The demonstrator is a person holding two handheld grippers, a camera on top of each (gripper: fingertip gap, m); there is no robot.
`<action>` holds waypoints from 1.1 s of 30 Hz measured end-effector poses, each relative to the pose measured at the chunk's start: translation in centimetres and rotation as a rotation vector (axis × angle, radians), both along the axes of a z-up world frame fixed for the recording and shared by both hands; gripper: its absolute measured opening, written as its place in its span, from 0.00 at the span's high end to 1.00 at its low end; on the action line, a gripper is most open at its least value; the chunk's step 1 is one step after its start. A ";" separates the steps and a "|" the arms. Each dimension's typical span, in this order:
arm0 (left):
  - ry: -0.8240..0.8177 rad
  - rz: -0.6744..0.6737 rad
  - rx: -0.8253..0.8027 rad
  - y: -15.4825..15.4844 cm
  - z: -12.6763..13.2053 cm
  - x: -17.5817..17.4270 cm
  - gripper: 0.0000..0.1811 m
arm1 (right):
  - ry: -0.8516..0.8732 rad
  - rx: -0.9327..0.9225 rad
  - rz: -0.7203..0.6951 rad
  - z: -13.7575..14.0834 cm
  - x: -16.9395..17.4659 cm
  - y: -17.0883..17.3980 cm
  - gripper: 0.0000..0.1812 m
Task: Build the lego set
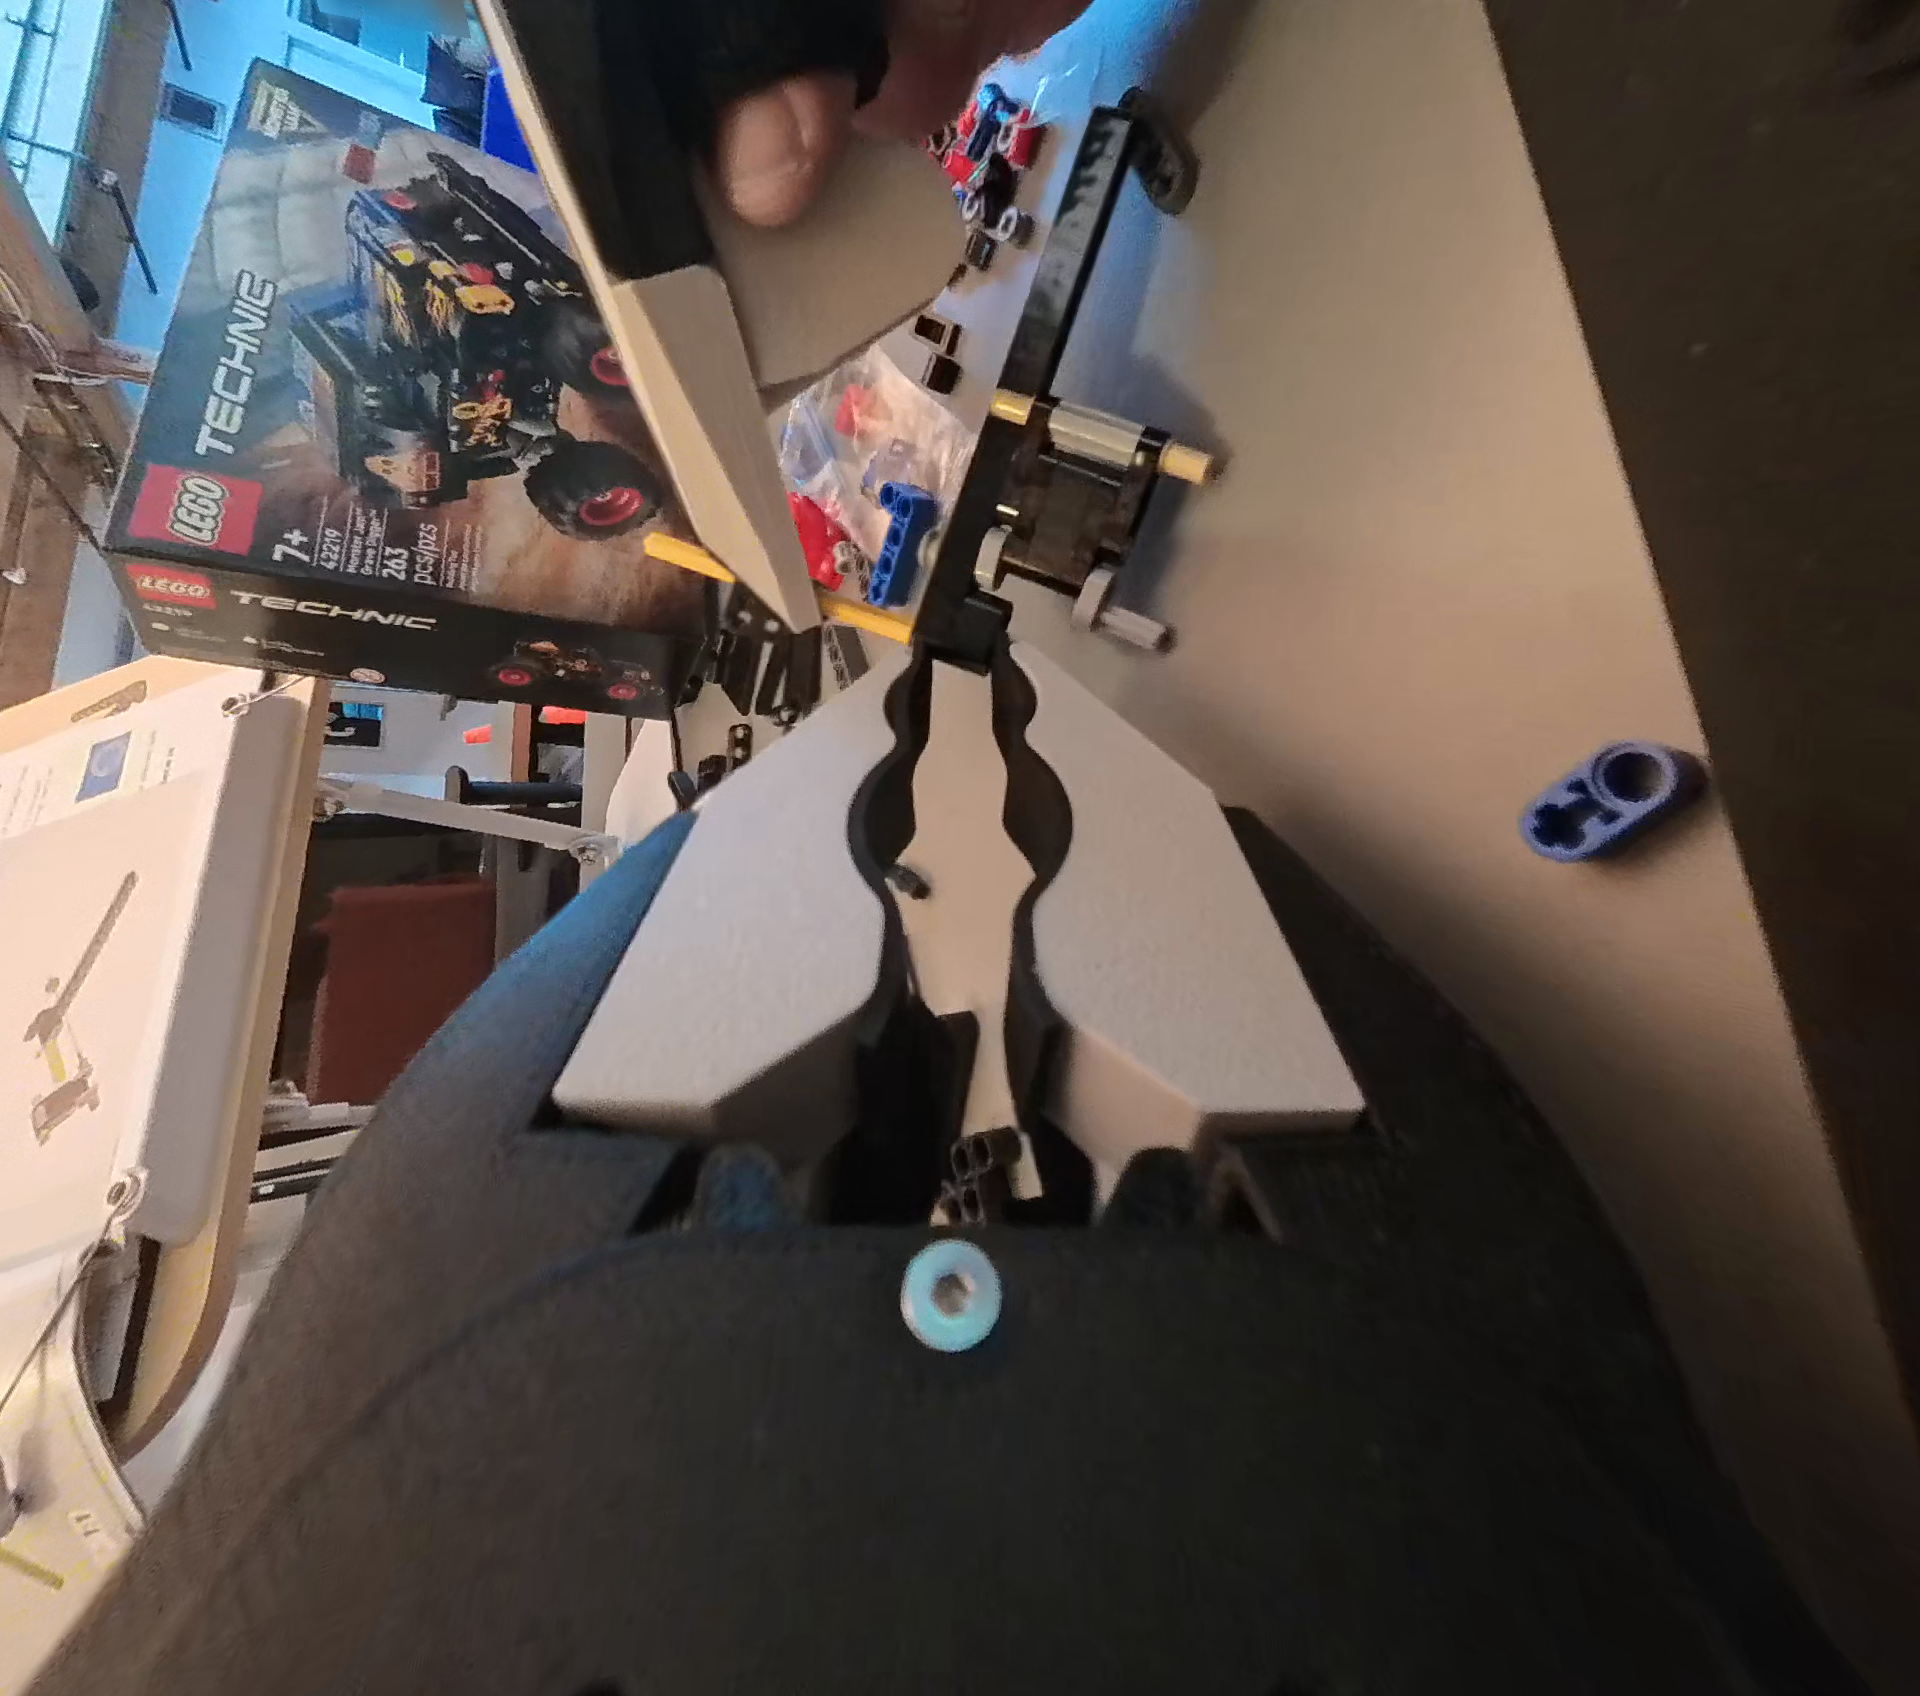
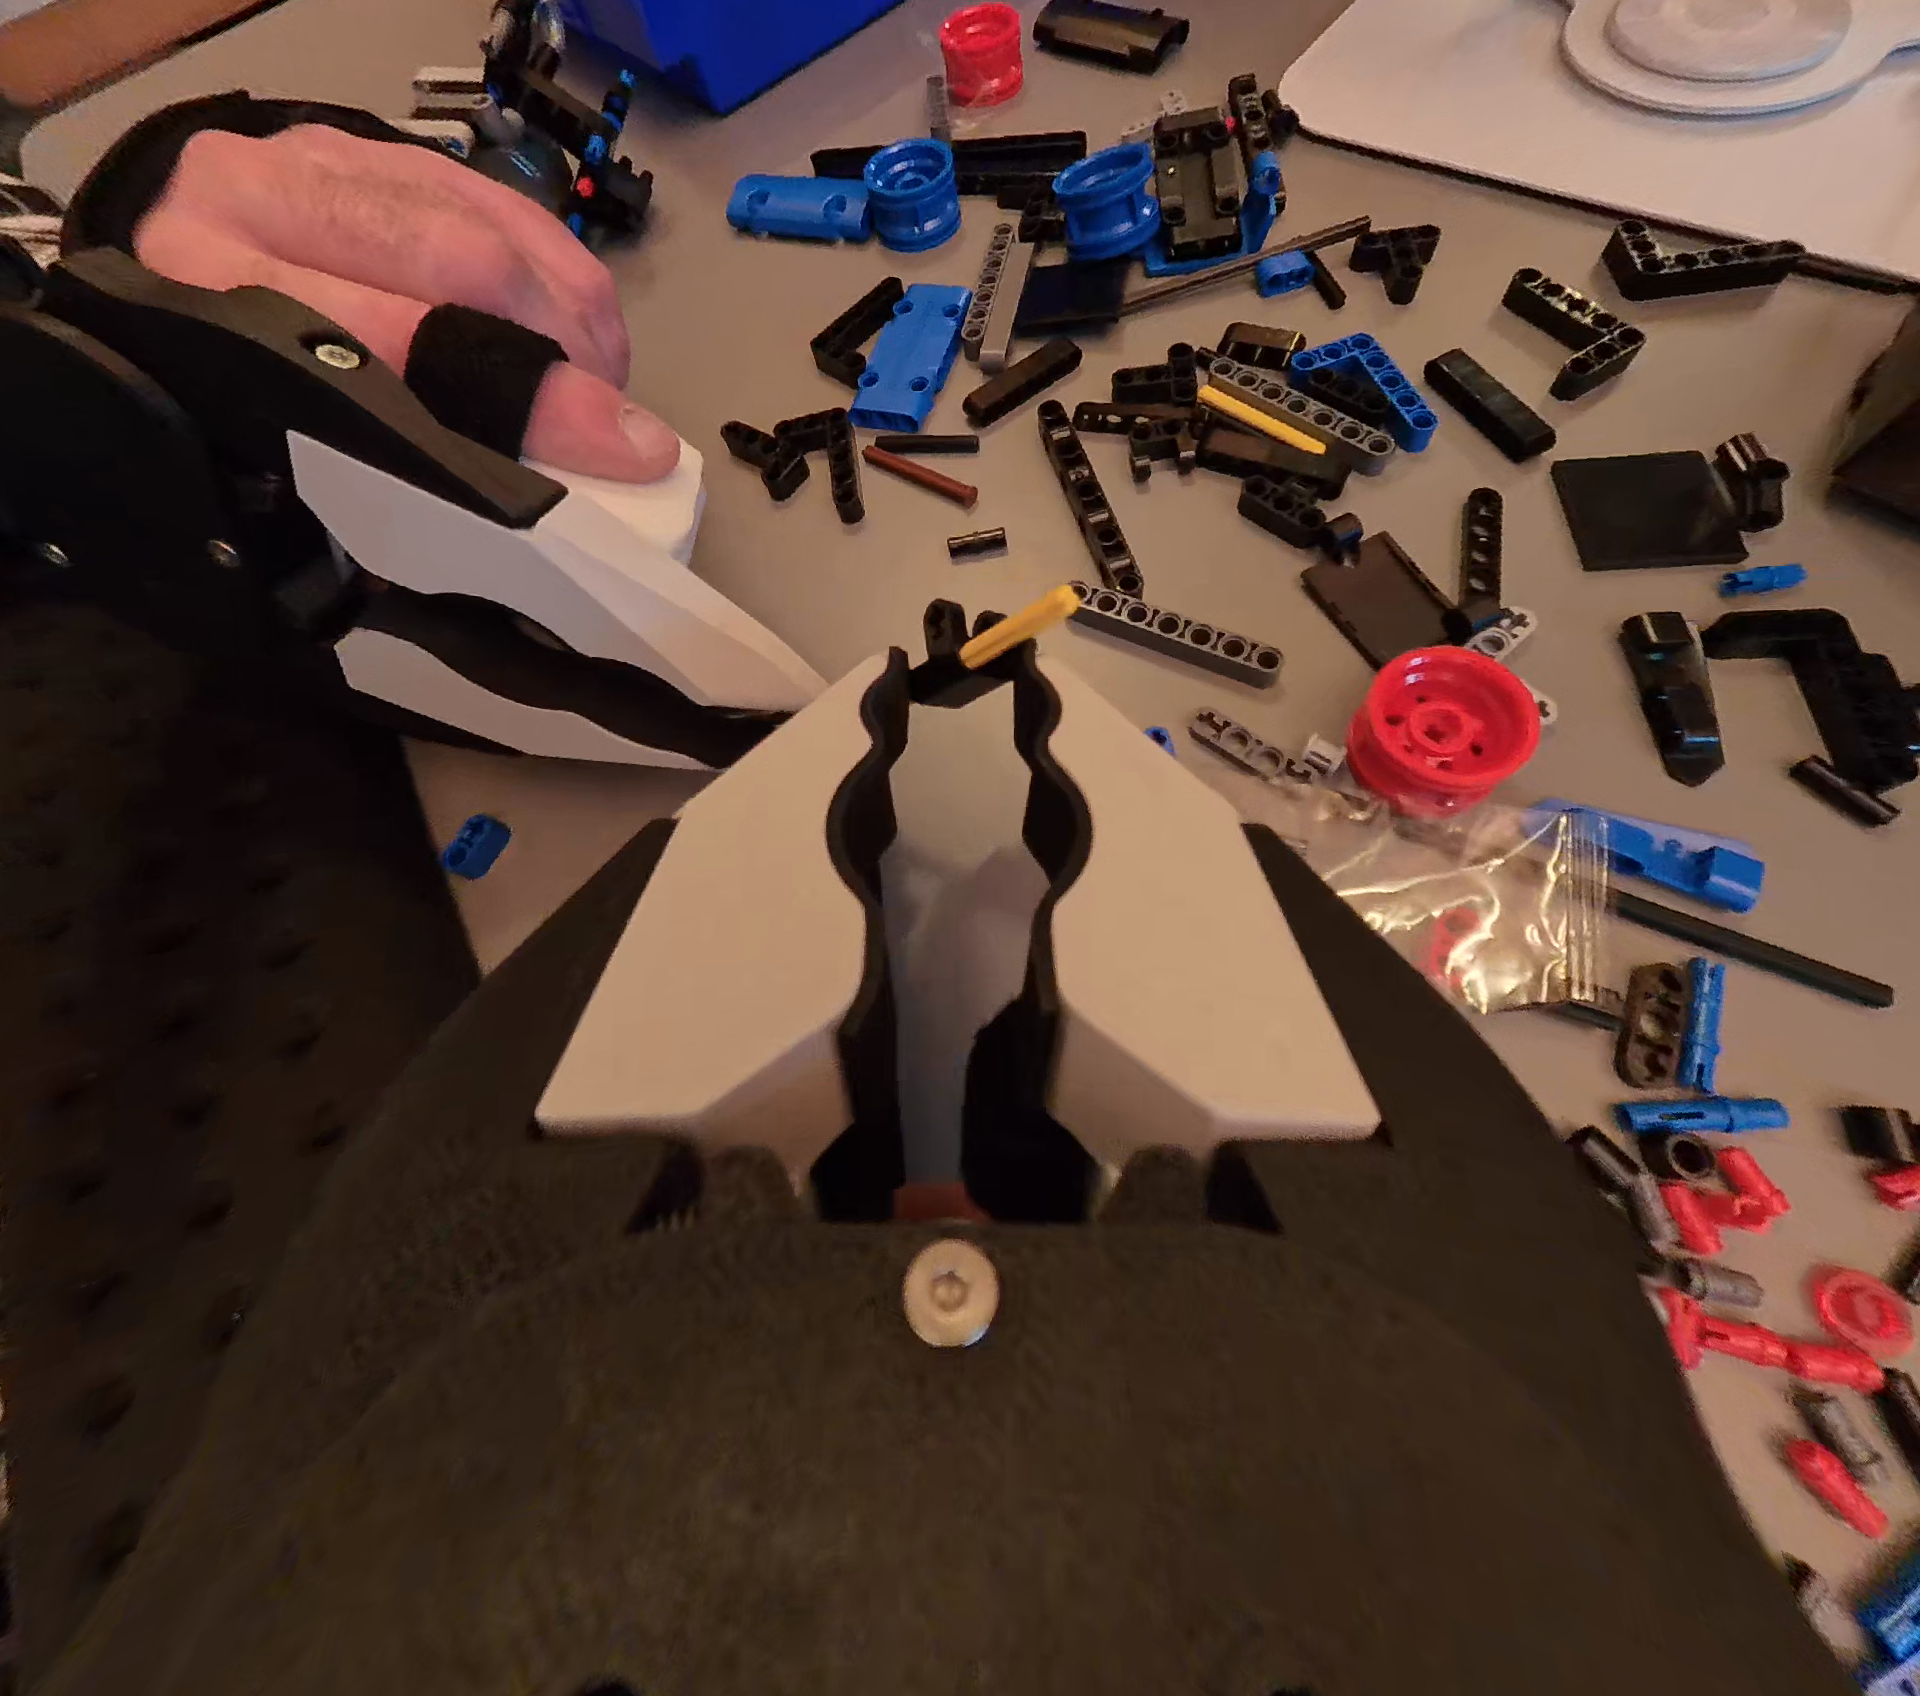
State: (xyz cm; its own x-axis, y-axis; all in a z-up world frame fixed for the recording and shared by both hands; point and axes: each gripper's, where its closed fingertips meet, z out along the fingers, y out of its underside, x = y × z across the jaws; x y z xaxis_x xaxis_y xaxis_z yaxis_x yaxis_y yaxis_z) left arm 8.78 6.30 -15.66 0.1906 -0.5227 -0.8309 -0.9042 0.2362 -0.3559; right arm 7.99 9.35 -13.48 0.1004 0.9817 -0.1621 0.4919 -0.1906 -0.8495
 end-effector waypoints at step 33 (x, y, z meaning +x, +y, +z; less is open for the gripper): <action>-0.615 0.010 -0.742 -2.5 -0.2 1.4 0.93 | 0.149 0.153 0.109 2.1 -0.1 -3.7 0.90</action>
State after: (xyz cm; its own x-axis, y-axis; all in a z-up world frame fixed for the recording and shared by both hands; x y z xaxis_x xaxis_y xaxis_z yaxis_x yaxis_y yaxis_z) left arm 10.20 3.81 -15.85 0.4897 -0.8708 -0.0428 -0.5101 -0.2463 -0.8241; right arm 7.87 5.70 -11.41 -0.0215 0.9996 -0.0161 0.3695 -0.0070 -0.9292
